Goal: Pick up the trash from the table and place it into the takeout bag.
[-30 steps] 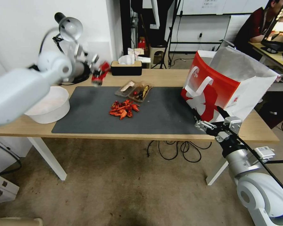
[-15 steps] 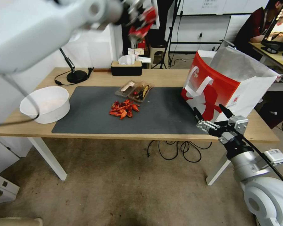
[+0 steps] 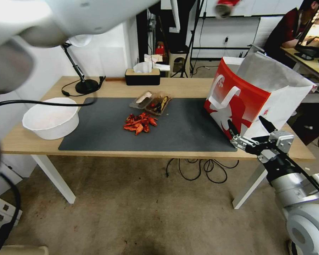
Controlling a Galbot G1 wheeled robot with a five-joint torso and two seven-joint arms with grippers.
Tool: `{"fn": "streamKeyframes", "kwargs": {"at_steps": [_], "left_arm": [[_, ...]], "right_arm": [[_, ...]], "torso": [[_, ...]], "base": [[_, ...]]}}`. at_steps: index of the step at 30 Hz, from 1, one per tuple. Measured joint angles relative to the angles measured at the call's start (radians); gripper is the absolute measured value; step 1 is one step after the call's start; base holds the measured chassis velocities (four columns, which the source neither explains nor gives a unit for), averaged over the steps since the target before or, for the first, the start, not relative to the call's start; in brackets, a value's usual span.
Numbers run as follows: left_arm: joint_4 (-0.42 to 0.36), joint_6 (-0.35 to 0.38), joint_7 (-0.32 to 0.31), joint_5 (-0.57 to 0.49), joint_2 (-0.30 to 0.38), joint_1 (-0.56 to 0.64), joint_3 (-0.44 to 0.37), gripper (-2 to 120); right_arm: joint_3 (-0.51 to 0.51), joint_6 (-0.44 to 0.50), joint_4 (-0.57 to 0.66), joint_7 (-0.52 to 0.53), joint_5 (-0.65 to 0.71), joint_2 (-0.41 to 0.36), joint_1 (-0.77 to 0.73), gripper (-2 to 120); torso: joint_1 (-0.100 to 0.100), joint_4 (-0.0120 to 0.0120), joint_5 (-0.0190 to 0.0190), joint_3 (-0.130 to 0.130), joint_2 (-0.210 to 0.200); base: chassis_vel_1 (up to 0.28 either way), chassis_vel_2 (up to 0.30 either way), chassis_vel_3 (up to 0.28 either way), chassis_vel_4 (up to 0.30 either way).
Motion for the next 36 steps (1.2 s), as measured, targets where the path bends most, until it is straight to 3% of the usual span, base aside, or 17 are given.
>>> {"fn": "streamKeyframes", "kwargs": {"at_steps": [2,6,15,30,36], "left_arm": [[0.047,0.0,0.0,0.009,-0.066,0.008,-0.011,0],[0.08,-0.005,-0.001,0.023,-0.082,0.028,-0.016,0],[0.035,-0.038,-0.01,0.044,-0.075,0.109,0.039,0],[-0.051,-0.119,0.018,0.037,-0.069,0.124,0.113,0],[-0.066,-0.132,0.017,0.038,-0.069,0.14,0.13,22]], "right_arm": [[0.007,0.002,-0.005,0.0,0.0,0.001,0.003,100],[0.009,0.002,-0.008,0.0,0.001,0.006,0.011,100],[-0.003,0.017,-0.036,-0.002,-0.006,0.014,0.021,100],[-0.054,0.017,-0.06,-0.003,-0.04,0.027,0.05,100],[-0.053,0.019,-0.062,-0.004,-0.044,0.034,0.047,100]], "torso": [[0.0,0.0001,-0.0002,0.0,0.0],[0.0,0.0007,-0.0006,0.0,0.0],[0.0,0.0003,-0.0007,0.0,0.0],[0.0,0.0005,-0.0008,0.0,0.0],[0.0,0.0005,-0.0007,0.0,0.0]], "base": [[0.0,0.0,0.0,0.0],[0.0,0.0,0.0,0.0],[0.0,0.0,0.0,0.0],[0.0,0.0,0.0,0.0],[0.0,0.0,0.0,0.0]]}}
